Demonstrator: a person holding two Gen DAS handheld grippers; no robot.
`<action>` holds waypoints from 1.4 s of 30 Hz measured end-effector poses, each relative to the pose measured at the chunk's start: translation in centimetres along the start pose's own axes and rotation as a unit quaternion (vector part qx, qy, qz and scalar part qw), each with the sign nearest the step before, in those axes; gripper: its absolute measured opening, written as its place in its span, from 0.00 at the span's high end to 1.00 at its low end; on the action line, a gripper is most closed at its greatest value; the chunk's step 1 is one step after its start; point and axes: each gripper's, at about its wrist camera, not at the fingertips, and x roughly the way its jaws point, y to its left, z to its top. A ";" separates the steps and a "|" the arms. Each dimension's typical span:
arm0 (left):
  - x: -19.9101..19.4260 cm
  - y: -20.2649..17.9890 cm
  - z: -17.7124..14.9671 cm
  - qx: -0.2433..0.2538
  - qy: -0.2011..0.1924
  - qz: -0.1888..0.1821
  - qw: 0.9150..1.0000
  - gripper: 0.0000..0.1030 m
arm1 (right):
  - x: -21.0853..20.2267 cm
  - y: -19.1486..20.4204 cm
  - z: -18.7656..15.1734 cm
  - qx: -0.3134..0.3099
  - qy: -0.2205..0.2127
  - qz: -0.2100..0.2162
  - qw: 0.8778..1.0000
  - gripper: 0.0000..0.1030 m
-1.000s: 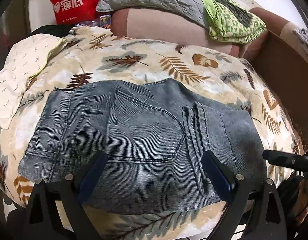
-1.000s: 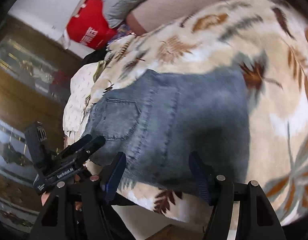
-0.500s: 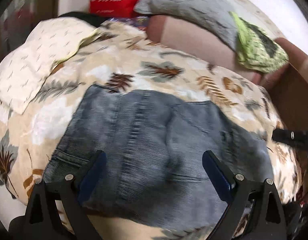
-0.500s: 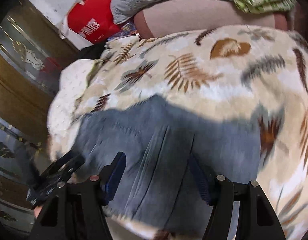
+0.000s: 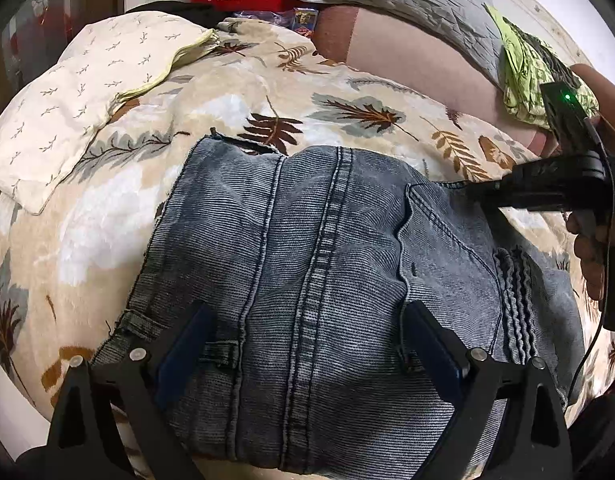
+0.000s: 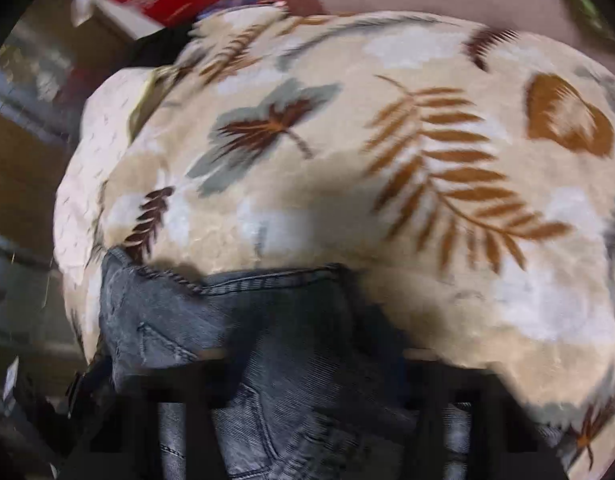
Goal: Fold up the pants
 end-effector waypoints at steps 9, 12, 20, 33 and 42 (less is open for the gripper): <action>0.2 -0.1 0.0 0.006 -0.001 0.002 1.000 0.06 | 1.6 1.4 1.2 -0.075 -0.022 -0.137 0.988 0.98; 0.2 -0.1 -0.1 0.007 -0.002 0.002 1.000 0.06 | 0.5 0.8 0.9 -0.058 -0.045 -0.117 0.990 0.97; 0.2 -0.1 -0.1 0.005 -0.003 0.005 1.000 0.06 | -0.9 0.9 -1.4 0.003 -0.024 0.018 1.000 0.94; -5.8 6.0 -0.2 -0.161 -0.096 -0.063 0.980 0.06 | -6.0 2.0 -8.0 0.022 -0.064 0.030 0.997 0.84; -6.0 9.8 -4.8 -0.343 -0.001 -0.211 0.915 0.06 | -3.5 6.5 -14.6 -0.021 -0.004 0.093 0.995 0.77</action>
